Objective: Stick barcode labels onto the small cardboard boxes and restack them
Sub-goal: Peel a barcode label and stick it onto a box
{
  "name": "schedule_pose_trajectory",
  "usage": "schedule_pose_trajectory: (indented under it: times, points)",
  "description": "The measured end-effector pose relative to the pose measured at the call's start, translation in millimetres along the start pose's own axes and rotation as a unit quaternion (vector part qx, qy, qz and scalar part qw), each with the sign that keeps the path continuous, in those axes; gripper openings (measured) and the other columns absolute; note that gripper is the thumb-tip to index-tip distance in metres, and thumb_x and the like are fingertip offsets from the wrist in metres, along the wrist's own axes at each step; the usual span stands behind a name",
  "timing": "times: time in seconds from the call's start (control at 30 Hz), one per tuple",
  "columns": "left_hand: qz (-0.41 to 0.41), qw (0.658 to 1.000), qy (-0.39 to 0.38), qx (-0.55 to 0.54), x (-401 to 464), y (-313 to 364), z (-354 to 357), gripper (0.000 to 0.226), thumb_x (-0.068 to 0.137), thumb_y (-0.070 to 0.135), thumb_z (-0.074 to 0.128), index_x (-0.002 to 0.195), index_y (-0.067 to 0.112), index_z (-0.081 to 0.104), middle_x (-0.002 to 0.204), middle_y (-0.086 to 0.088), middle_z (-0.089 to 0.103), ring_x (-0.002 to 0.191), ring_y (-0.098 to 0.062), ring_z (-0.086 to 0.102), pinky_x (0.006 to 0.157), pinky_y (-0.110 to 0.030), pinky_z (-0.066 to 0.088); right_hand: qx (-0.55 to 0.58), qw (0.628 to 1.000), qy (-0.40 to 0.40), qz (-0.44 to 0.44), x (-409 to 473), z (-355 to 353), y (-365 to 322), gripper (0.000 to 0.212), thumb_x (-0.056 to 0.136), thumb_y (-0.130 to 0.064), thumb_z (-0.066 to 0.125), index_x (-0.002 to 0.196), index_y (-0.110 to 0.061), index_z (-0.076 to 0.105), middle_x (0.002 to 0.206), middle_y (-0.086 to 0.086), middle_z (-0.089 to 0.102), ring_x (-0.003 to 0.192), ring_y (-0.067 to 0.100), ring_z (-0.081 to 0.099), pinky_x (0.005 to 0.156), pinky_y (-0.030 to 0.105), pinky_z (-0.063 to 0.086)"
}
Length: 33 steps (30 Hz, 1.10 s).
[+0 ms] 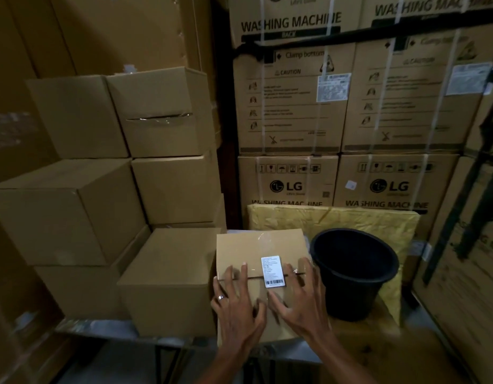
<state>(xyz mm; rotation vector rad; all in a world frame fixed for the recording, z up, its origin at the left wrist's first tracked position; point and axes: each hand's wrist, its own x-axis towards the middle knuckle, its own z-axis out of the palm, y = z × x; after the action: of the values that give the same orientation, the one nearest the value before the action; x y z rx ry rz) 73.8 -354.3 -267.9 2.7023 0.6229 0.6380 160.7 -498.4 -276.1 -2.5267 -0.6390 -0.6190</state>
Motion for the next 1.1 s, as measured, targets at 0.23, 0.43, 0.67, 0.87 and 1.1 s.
schedule_pose_trajectory:
  times: [0.23, 0.43, 0.67, 0.87, 1.1]
  points:
    - [0.094, 0.994, 0.037, 0.032, 53.8, -1.9, -14.3, 0.081, 0.086, 0.049, 0.044, 0.161, 0.027, 0.024, 0.168, -0.017, 0.011, 0.154, -0.045, 0.004, 0.117, -0.064, 0.016, -0.005, 0.999, 0.025, 0.018, -3.4, 6.5, -5.0, 0.077, 0.081, -0.062, 0.056, 0.144, -0.018, 0.053, 0.153, 0.021, 0.035, 0.139, 0.044, 0.036, 0.107, 0.06, 0.042]
    - [0.14, 0.988, -0.006, 0.06, 107.7, -9.8, -15.8, 0.071, 0.088, 0.04, 0.034, 0.157, 0.023, 0.036, 0.167, -0.011, 0.025, 0.157, -0.035, 0.01, 0.121, -0.063, 0.014, -0.015, 0.999, 0.044, 0.017, -14.7, 11.1, -9.7, 0.079, 0.083, -0.064, 0.058, 0.146, -0.017, 0.053, 0.151, 0.022, 0.041, 0.144, 0.046, 0.032, 0.115, 0.058, 0.03]
    - [0.14, 0.987, 0.002, 0.074, 98.6, -13.3, -4.8, 0.064, 0.092, 0.04, 0.034, 0.151, 0.02, 0.044, 0.159, -0.014, 0.04, 0.151, -0.035, 0.03, 0.113, -0.059, 0.026, 0.034, 0.994, 0.093, 0.041, -14.8, 22.0, -29.8, 0.069, 0.093, -0.063, 0.049, 0.141, -0.015, 0.055, 0.146, 0.006, 0.049, 0.138, 0.032, 0.042, 0.112, 0.045, 0.027]
    - [0.155, 0.984, 0.033, 0.083, 90.2, -15.4, -6.9, 0.058, 0.091, 0.039, 0.039, 0.145, 0.019, 0.048, 0.157, -0.016, 0.043, 0.148, -0.036, 0.036, 0.108, -0.055, 0.023, 0.116, 0.977, 0.131, 0.124, 5.9, 12.1, -75.4, 0.059, 0.091, -0.054, 0.052, 0.135, -0.016, 0.059, 0.125, 0.003, 0.061, 0.115, 0.022, 0.054, 0.093, 0.04, 0.043]
    - [0.15, 0.985, 0.047, 0.071, 72.4, -13.0, -15.8, 0.056, 0.092, 0.042, 0.042, 0.145, 0.023, 0.044, 0.161, -0.012, 0.035, 0.153, -0.033, 0.024, 0.111, -0.056, 0.026, 0.247, 0.937, 0.087, 0.232, 21.3, -7.4, -68.6, 0.06, 0.081, -0.054, 0.051, 0.126, -0.019, 0.068, 0.114, 0.002, 0.067, 0.102, 0.021, 0.065, 0.092, 0.042, 0.053]
